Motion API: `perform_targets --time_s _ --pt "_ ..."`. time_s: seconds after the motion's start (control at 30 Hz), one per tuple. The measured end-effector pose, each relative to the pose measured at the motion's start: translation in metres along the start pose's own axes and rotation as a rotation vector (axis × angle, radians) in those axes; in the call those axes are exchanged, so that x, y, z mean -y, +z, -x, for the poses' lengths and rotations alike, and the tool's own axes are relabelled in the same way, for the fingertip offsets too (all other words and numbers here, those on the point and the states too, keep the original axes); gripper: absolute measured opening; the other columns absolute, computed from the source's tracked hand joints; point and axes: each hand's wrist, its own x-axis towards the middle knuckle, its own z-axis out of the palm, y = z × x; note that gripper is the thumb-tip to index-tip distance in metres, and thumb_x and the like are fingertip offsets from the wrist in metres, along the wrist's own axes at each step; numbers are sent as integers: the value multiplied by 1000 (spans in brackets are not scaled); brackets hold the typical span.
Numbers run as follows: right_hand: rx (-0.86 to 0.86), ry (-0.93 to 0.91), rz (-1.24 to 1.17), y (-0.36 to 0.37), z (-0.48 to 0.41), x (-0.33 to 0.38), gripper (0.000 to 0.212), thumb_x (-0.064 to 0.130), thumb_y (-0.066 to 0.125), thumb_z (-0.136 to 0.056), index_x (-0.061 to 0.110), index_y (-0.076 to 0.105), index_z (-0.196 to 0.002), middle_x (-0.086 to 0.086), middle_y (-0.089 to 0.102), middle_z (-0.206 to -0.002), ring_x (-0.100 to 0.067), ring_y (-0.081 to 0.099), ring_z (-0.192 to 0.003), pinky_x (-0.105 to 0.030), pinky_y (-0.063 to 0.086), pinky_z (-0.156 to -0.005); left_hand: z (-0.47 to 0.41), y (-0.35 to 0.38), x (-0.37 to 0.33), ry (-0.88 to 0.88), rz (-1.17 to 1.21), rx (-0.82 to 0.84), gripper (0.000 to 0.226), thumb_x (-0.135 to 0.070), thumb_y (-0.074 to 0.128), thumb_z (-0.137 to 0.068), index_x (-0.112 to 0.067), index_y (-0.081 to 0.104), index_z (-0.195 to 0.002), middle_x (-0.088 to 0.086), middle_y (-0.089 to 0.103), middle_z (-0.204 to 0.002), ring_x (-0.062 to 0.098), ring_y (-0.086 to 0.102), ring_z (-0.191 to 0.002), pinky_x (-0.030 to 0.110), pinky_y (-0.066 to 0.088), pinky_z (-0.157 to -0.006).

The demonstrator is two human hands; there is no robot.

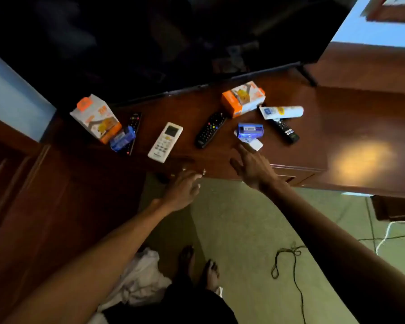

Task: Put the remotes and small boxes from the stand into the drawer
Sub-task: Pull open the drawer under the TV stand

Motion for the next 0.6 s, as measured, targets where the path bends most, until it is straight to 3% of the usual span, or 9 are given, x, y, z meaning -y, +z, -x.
perform_targets --time_s 0.13,0.3,0.47,0.6 --pt "122 -75 18 43 -1 -22 52 28 53 -95 7 43 -141 -19 38 -151 -34 40 -138 -41 36 -114 -7 44 24 -55 -248 78 61 -33 47 -99 -9 29 -152 8 26 -160 26 23 -148 39 23 -120" --pt "47 -110 124 81 -2 -43 59 31 49 -96 3 36 -146 -20 31 -156 -37 31 -144 -49 31 -116 -28 70 43 -57 -400 153 88 -47 49 -94 -9 2 -157 11 6 -165 27 7 -152 40 -4 -119" --pt "-20 -113 193 102 7 -47 67 38 41 -101 7 15 -154 -13 12 -164 -29 10 -152 -43 15 -123 -24 91 53 -90 -399 180 114 -59 62 -76 -13 -3 -157 11 2 -165 32 8 -151 50 11 -119" --pt "1 -103 184 105 7 -49 68 39 40 -101 9 11 -155 -11 8 -164 -27 5 -152 -43 13 -123 -16 92 52 -70 -385 152 117 -63 63 -73 -14 -3 -157 11 -2 -165 31 6 -151 51 14 -119"
